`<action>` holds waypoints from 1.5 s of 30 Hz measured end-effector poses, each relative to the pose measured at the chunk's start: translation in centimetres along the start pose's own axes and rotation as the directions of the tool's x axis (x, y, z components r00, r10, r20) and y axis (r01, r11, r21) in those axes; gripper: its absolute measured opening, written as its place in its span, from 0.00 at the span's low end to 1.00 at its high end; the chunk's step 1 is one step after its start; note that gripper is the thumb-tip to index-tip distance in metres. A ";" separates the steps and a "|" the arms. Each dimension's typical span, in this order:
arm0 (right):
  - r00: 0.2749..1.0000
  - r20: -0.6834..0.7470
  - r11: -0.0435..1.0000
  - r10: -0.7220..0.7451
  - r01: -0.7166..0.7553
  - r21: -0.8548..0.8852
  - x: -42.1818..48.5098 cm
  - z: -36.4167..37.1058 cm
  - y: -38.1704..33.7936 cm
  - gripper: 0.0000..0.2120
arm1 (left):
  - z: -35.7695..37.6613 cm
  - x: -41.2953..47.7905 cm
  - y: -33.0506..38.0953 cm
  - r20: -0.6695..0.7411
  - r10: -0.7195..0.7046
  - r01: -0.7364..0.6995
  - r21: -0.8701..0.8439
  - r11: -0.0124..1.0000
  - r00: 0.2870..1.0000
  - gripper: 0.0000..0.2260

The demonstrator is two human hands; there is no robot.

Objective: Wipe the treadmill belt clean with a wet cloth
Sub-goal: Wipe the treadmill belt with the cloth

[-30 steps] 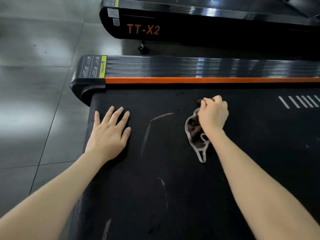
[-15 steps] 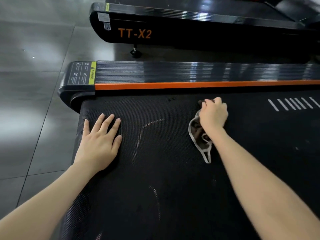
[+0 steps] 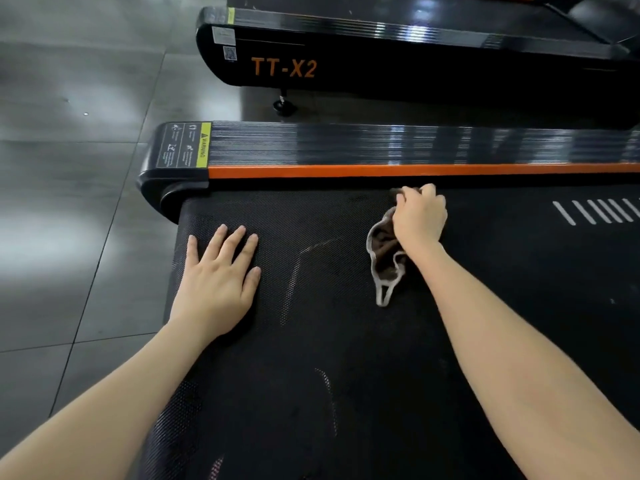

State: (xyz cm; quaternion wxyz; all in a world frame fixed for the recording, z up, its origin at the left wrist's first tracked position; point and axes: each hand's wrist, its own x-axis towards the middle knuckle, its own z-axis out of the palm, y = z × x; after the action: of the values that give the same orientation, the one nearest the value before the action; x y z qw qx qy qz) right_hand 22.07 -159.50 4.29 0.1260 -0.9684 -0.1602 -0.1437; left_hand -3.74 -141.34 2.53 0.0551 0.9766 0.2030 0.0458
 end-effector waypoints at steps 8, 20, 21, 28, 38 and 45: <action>0.928 0.024 0.916 -0.373 0.363 0.172 -4.5 1.9 -12.7 0.15 | 0.1 0.0 0.0 -0.004 -0.002 0.002 -0.008 1.000 1.000 0.32; 0.584 0.057 0.546 -0.810 0.715 0.437 -19.3 -6.5 -0.6 0.16 | -0.1 -0.1 0.1 -0.004 -0.001 0.001 -0.017 1.000 1.000 0.32; 0.552 0.044 0.512 -0.833 0.737 0.442 -19.1 -6.6 -0.4 0.15 | -0.1 -0.1 0.1 -0.004 -0.002 0.002 -0.015 1.000 1.000 0.32; 0.849 -0.035 0.813 -0.526 0.515 0.271 -8.4 -0.8 -6.3 0.12 | -0.2 -0.1 0.1 0.006 -0.006 0.006 -0.022 1.000 1.000 0.24; 0.502 0.052 0.464 -0.863 0.750 0.471 -19.9 -6.1 -3.3 0.14 | -0.4 -0.2 0.3 0.026 -0.018 0.019 -0.025 0.999 0.999 0.24; 0.880 -0.003 0.829 -0.476 0.450 0.334 -12.4 -1.4 -9.5 0.12 | -0.3 0.0 0.1 0.030 -0.014 0.015 -0.032 0.999 0.999 0.24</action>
State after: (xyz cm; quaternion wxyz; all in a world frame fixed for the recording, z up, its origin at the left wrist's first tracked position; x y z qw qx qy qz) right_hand 7.19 -154.58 3.49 0.2386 -0.8714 -0.4162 -0.1027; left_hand -3.76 -141.40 2.89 0.0740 0.9747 0.2083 0.0341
